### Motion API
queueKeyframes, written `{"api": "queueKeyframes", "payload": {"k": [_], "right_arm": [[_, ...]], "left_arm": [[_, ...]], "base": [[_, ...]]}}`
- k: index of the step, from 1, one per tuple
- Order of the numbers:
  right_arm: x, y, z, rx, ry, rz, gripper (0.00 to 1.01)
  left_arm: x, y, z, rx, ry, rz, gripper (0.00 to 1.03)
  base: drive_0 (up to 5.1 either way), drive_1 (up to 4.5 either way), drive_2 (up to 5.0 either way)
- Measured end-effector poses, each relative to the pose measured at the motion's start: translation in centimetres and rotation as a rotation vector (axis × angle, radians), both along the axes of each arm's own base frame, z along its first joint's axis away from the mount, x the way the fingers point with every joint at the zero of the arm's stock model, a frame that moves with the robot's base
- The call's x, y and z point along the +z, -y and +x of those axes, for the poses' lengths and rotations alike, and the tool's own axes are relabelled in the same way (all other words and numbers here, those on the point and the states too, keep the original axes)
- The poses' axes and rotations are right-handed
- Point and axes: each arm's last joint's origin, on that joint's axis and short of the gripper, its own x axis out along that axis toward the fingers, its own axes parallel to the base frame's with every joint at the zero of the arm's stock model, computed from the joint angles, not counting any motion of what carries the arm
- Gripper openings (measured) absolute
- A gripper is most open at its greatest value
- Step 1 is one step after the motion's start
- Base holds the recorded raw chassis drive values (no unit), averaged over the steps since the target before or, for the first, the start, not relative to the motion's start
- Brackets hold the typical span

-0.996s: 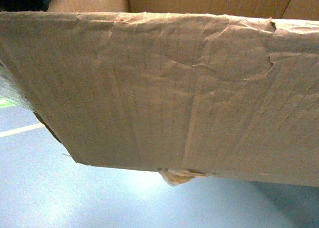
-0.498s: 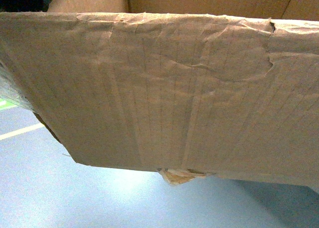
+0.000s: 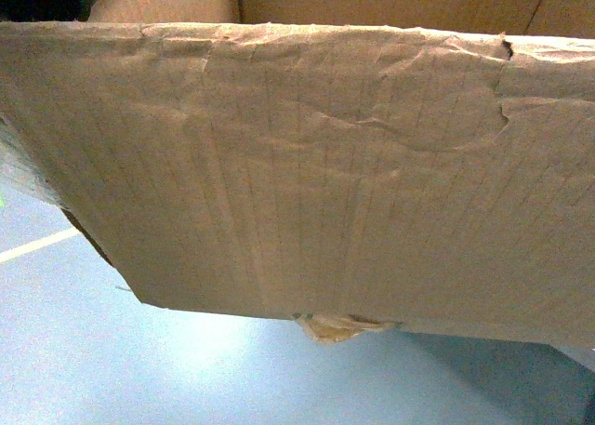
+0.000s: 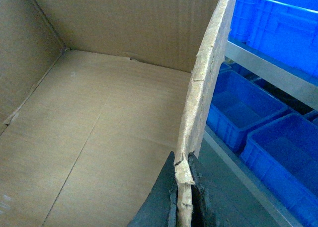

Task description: Sort boxes to right shelf from conveyor

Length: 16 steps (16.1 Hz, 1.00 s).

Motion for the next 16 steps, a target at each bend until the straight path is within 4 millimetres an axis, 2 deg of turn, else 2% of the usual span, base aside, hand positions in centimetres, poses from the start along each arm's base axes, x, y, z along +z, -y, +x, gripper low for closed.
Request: {"api": "queueKeyframes", "payload": {"k": [16], "right_arm": [[0.00, 0.00, 0.00, 0.000, 0.000, 0.000, 0.03]], "left_arm": [[0.00, 0.00, 0.00, 0.000, 0.000, 0.000, 0.03]], "base": [[-1.4, -1.40, -1.4]]}}
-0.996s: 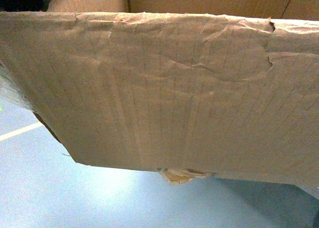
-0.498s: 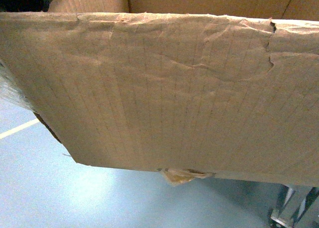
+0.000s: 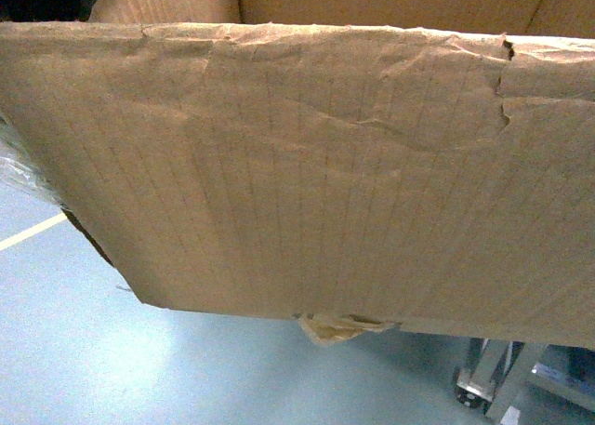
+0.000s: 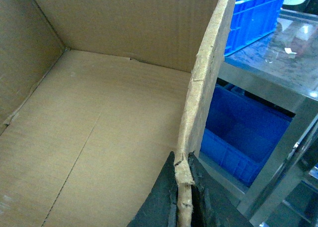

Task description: Sort boxes to right shelf from conveyor

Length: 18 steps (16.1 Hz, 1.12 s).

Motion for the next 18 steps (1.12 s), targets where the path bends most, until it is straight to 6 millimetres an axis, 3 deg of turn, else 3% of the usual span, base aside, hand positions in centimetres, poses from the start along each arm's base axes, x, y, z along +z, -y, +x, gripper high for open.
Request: {"api": "queueKeyframes", "payload": {"k": [4, 10, 18], "right_arm": [[0.00, 0.00, 0.00, 0.000, 0.000, 0.000, 0.03], [0.02, 0.00, -0.02, 0.000, 0.002, 0.000, 0.03], [-0.15, 0.00, 0.12, 0.000, -0.007, 0.000, 0.03]], "left_arm": [[0.00, 0.00, 0.00, 0.000, 0.000, 0.000, 0.03], [0.02, 0.00, 0.00, 0.000, 0.002, -0.001, 0.03], [-0.07, 0.02, 0.04, 0.000, -0.003, 0.002, 0.03]], "base": [[-1.4, -1.09, -1.8], [-1.4, 2.64, -5.5], [-1.4, -1.36, -1.4]]}}
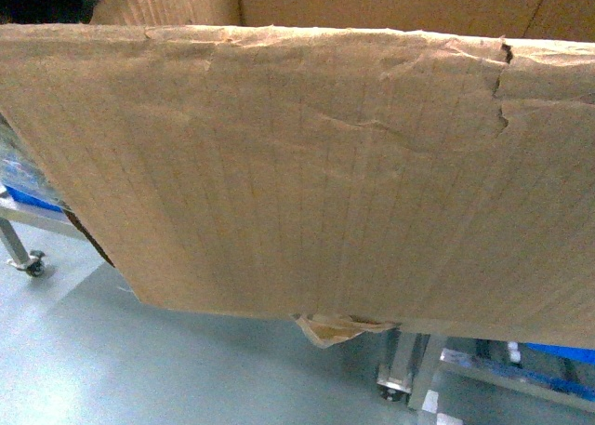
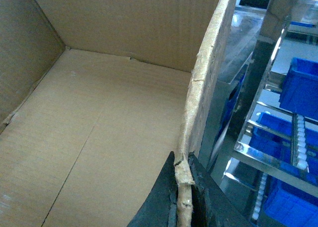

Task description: Sort boxes to right shelf from conveyor

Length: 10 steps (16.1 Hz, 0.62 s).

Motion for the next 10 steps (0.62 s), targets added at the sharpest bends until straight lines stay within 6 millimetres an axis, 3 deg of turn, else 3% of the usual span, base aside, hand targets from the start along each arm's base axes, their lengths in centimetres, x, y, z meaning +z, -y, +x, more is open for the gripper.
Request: {"api": "queueKeyframes", "payload": {"k": [10], "right_arm": [[0.01, 0.00, -0.01, 0.000, 0.000, 0.000, 0.03]], "left_arm": [[0.00, 0.00, 0.00, 0.000, 0.000, 0.000, 0.03]], "base": [[-1.4, -1.37, -1.4]]}}
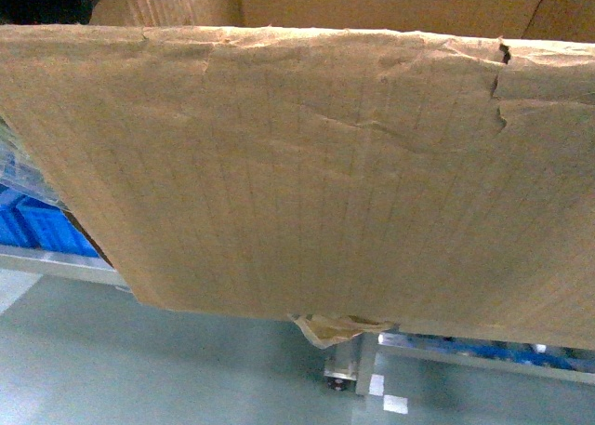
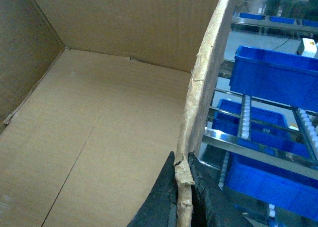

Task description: Sort boxes to right shelf from conveyor

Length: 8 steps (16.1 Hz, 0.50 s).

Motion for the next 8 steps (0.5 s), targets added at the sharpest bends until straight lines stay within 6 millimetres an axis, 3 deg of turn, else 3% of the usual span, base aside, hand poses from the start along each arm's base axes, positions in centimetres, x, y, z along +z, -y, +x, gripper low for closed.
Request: {"api": "queueKeyframes", "payload": {"k": [2, 8], "right_arm": [[0.03, 0.01, -0.03, 0.000, 0.001, 0.000, 0.03], [0.04, 0.00, -0.03, 0.001, 0.002, 0.000, 0.03]], "left_arm": [[0.01, 0.00, 0.00, -0.001, 0.001, 0.000, 0.03], [0.03, -0.05, 0.00, 0.002, 0.001, -0.001, 0.03]], "base": [[-1.4, -1.40, -1.4], [4.8, -2.65, -2.6]]}}
